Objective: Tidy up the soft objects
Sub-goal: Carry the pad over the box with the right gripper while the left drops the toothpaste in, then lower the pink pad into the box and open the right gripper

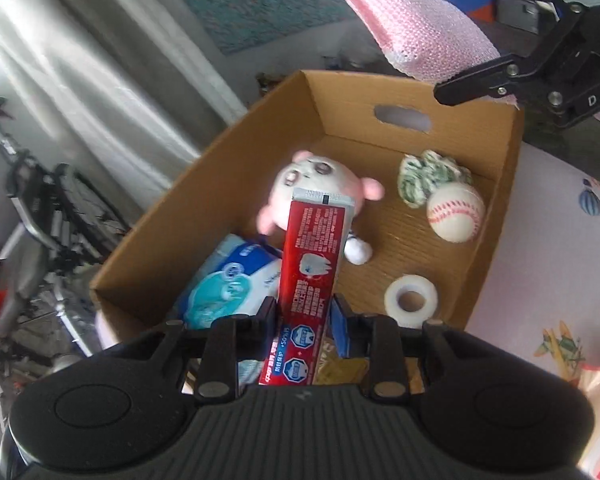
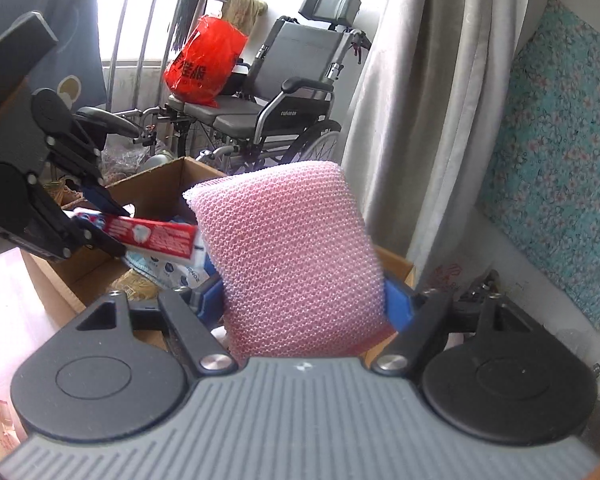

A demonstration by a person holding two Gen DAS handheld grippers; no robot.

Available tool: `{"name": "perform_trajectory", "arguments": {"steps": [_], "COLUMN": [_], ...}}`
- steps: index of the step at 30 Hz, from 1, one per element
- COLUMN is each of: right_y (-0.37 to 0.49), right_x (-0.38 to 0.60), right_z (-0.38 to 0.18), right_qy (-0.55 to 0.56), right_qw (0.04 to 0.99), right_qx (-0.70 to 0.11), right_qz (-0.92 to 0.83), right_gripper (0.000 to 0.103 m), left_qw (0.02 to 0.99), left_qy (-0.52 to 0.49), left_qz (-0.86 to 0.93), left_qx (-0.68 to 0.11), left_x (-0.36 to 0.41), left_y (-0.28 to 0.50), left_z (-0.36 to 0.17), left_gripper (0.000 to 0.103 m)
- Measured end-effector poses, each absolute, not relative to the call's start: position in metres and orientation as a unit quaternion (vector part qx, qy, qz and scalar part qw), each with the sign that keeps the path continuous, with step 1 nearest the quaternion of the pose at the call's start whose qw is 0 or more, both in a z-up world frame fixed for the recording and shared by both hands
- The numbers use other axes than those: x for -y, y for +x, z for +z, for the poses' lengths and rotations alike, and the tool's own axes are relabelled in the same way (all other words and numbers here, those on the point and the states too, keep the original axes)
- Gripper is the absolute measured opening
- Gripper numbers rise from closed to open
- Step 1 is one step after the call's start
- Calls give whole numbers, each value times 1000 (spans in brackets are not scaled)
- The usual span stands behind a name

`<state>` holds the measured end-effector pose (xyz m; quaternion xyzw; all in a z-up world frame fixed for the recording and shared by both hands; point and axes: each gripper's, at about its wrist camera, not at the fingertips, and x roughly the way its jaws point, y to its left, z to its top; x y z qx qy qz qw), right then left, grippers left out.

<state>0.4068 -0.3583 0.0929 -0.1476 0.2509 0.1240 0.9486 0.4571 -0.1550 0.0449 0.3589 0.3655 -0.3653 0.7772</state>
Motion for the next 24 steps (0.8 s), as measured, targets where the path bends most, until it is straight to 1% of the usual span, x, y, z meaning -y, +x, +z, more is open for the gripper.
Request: {"name": "perform_trajectory", "arguments": {"steps": [3,5,10,12,13,14,15,16,17,19,21,22,24], "right_y": [414,419,430,434,435,436,437,439,441,445,450,454,462], "right_x": [361,364,376,377,377,377,377,377,377,379,383,384,383], "right_z": [75,65,59,60,60,61,62,63,63,65,66,66,66], "right_qy": [-165,-164,-135,-137,-141,-148,-154,-160,-162,-163,-165,-169,-181], "right_qw": [941,938,941,940,939,937,936,934,933,930,930,929,926], "right_qx": [-269,-279,-288,-291,-294,-297,-297,-301,-303,-311,-313,-315,-317], "right_qz": [123,120,116,112,112,112,110,109,106,104,96,93,94], "right_gripper": [77,77,77,77,77,78,78,78,78,78,78,78,78], "left_qw": [738,722,690,692,692,689,688,690,695,701,735,766,820], "left_qy": [360,357,364,363,354,346,345,355,363,350,298,254,201], "left_qz": [-390,-401,-439,-454,-457,-456,-449,-430,-417,-413,-391,-383,-351], "left_qx": [-417,-437,-445,-428,-433,-445,-455,-462,-461,-464,-467,-449,-404], "left_x": [178,190,208,216,220,223,225,225,224,213,194,177,147], "left_y": [475,482,487,487,490,494,496,497,497,501,511,514,512], "left_z": [22,10,-8,-13,-18,-23,-26,-26,-25,-15,2,17,41], "left_gripper": [29,29,29,29,31,34,45,59,64,78,79,79,79]}}
